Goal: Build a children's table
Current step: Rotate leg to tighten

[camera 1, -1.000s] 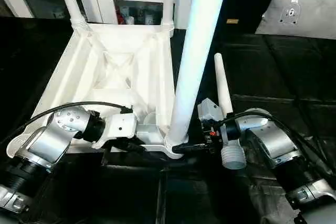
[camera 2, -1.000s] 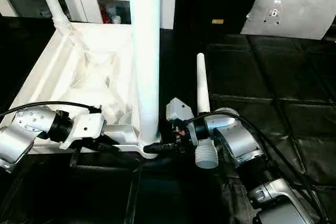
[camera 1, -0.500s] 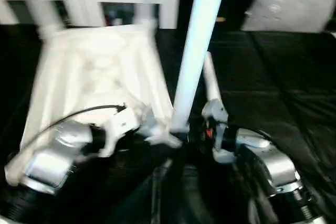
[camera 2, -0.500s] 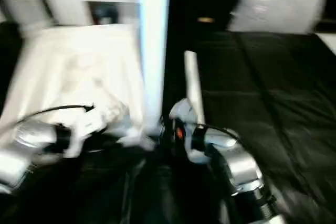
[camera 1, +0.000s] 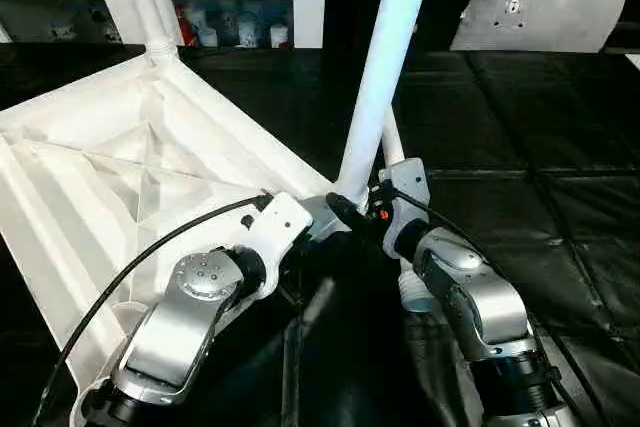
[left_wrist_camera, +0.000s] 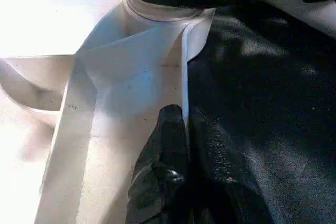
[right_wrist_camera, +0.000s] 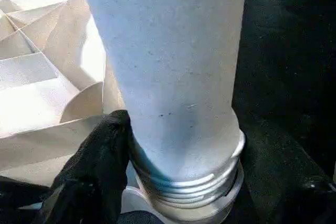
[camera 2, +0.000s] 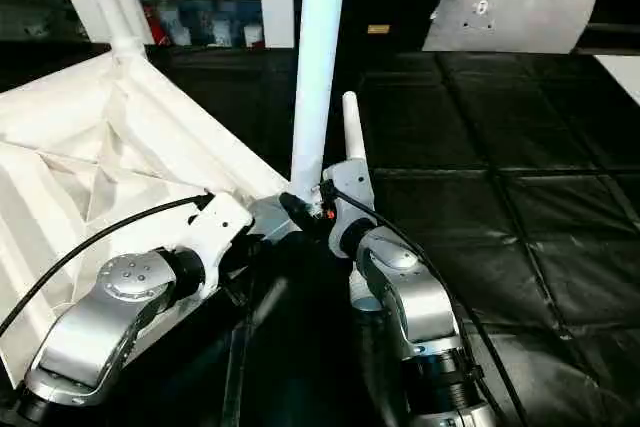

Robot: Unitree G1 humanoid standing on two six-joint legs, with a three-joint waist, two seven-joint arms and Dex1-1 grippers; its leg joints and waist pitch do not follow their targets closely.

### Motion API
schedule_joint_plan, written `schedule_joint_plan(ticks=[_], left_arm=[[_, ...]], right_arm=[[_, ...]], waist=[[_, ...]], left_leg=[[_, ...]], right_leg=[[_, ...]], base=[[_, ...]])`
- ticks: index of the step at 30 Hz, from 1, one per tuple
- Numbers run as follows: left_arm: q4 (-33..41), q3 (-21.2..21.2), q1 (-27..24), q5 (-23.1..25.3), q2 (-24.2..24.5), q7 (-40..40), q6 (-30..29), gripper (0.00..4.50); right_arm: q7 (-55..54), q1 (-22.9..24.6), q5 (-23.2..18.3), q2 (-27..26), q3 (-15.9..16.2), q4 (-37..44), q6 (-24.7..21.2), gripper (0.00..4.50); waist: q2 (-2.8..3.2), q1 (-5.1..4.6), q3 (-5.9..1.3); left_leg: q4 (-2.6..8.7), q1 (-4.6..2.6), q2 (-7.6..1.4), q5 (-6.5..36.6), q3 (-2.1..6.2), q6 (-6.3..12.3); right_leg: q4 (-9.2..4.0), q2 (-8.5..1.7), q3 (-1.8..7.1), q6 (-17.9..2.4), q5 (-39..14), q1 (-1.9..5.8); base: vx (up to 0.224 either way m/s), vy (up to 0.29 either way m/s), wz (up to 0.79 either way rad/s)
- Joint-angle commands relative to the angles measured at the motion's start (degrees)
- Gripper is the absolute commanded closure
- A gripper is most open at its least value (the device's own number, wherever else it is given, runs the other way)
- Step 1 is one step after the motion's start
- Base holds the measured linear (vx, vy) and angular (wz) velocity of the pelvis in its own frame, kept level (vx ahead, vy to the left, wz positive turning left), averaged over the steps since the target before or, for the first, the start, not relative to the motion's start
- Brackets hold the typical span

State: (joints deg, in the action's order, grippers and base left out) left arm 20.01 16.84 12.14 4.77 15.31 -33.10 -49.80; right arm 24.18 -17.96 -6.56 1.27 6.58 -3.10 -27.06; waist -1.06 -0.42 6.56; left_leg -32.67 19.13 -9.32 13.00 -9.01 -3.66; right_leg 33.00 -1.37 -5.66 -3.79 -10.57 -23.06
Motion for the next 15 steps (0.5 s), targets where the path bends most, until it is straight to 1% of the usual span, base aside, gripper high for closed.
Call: schedule_joint_plan(ticks=[1, 3, 4, 5, 7, 8, 9, 10, 11, 12, 14, 15], left_arm=[[1.44, 1.41, 0.83, -0.42, 1.18, -0.41, -0.31, 4.5], [1.52, 1.03, 0.54, -1.08, 2.64, -1.03, -0.15, 4.5], [1.08, 0.69, 0.53, -1.44, 3.86, -1.96, 0.34, 4.5], [0.89, 0.59, 0.55, -1.52, 4.32, -2.35, 0.54, 4.5], [-0.11, 0.01, 0.44, -2.13, 6.54, -4.79, 2.33, 4.5], [-1.2, -0.74, 0.33, -2.92, 8.71, -7.33, 4.1, 4.5], [-1.61, -1.07, 0.29, -3.23, 9.38, -8.17, 4.7, 4.5], [-2.05, -1.36, 0.25, -3.53, 10.03, -8.98, 5.22, 4.5], [-2.74, -1.67, 0.24, -3.85, 10.99, -10.14, 6.37, 4.5], [-3.43, -1.87, 0.2, -4.16, 12.0, -11.42, 7.87, 4.5], [-4.75, -1.92, 0.33, -4.96, 13.88, -13.89, 10.96, 4.5], [-5.22, -1.88, 0.37, -5.2, 14.56, -14.88, 12.14, 4.5]], right_arm=[[1.32, 1.51, -0.58, -0.92, 3.68, -3.54, -2.99, 1.43], [1.27, 1.55, -0.57, -0.33, 3.35, -3.37, -2.94, 1.43], [1.67, 1.48, -0.8, 0.18, 3.04, -3.27, -2.61, 1.19], [1.84, 1.46, -0.92, 0.38, 2.92, -3.19, -2.5, 1.02], [4.12, 1.73, -1.69, 1.87, 2.57, -1.99, -1.45, 0.96], [7.01, 2.06, -2.77, 3.63, 2.14, -0.47, -0.72, 0.85], [8.13, 2.15, -3.19, 4.31, 2.0, 0.05, -0.54, 0.85], [9.37, 2.21, -3.49, 5.11, 2.02, 0.48, -0.19, 0.68], [11.2, 2.25, -3.63, 6.47, 2.17, 1.02, 0.59, 0.59], [13.47, 2.39, -3.89, 8.11, 2.33, 1.71, 1.44, 0.55], [17.59, 2.24, -4.55, 10.99, 2.56, 2.48, 2.52, 0.51], [18.87, 2.1, -4.67, 11.98, 2.63, 2.64, 2.89, 0.24]], waist=[[0.14, 0.49, -2.23], [0.19, 0.5, -2.12], [0.52, 0.56, -2.24], [0.37, 0.46, -2.25], [0.52, 0.5, -2.4], [0.44, 0.54, -2.46], [0.53, 0.75, -2.45], [0.57, 0.98, -2.55], [0.59, 1.08, -2.51], [0.39, 1.15, -2.44], [0.51, 1.42, -2.5], [0.38, 1.55, -2.42]], left_leg=[[3.29, 1.12, -3.47, 1.74, 1.41, 7.77], [3.41, 1.06, -3.44, 3.08, 1.49, 7.01], [3.4, 0.98, -3.49, 3.1, 1.54, 6.79], [3.38, 0.97, -3.49, 3.16, 1.52, 6.66], [3.33, 0.89, -3.55, 2.59, 1.56, 6.69], [3.24, 1.01, -3.49, 1.88, 1.47, 7.03], [3.23, 0.9, -3.49, 1.61, 1.51, 7.35], [3.17, 0.89, -3.63, 0.53, 1.4, 8.03], [3.16, 0.86, -3.64, 0.27, 1.42, 8.15], [3.14, 0.9, -3.61, 0.39, 1.36, 8.39], [3.13, 0.75, -3.67, 0.19, 1.36, 8.6], [3.12, 0.75, -3.65, 0.35, 1.4, 8.94]], right_leg=[[-4.71, -7.08, 4.43, -6.66, -15.96, 3.52], [-4.93, -7.07, 4.42, -5.89, -18.87, 3.48], [-4.85, -7.08, 4.43, -5.93, -18.77, 3.51], [-4.89, -7.02, 4.45, -5.8, -18.39, 3.48], [-4.71, -7.02, 4.48, -6.21, -16.97, 3.57], [-4.49, -7.0, 4.6, -6.51, -15.25, 3.67], [-4.55, -7.0, 4.54, -6.63, -14.9, 3.61], [-4.17, -7.01, 4.59, -7.25, -12.78, 3.66], [-4.17, -6.97, 4.5, -7.45, -12.55, 3.62], [-4.23, -6.95, 4.5, -7.36, -12.8, 3.66], [-4.14, -6.99, 4.5, -7.46, -13.07, 3.66], [-4.32, -7.01, 4.46, -7.27, -13.42, 3.62]], base=[[0.0, 0.0, 0.0], [0.0, 0.0, 0.0], [0.0, 0.0, 0.0], [0.0, 0.0, 0.0], [0.0, 0.0, 0.0], [0.0, 0.0, 0.0], [0.0, 0.0, 0.0], [0.0, 0.0, 0.0], [0.0, 0.0, 0.0], [0.0, 0.0, 0.0], [0.0, 0.0, 0.0], [0.0, 0.0, 0.0]])
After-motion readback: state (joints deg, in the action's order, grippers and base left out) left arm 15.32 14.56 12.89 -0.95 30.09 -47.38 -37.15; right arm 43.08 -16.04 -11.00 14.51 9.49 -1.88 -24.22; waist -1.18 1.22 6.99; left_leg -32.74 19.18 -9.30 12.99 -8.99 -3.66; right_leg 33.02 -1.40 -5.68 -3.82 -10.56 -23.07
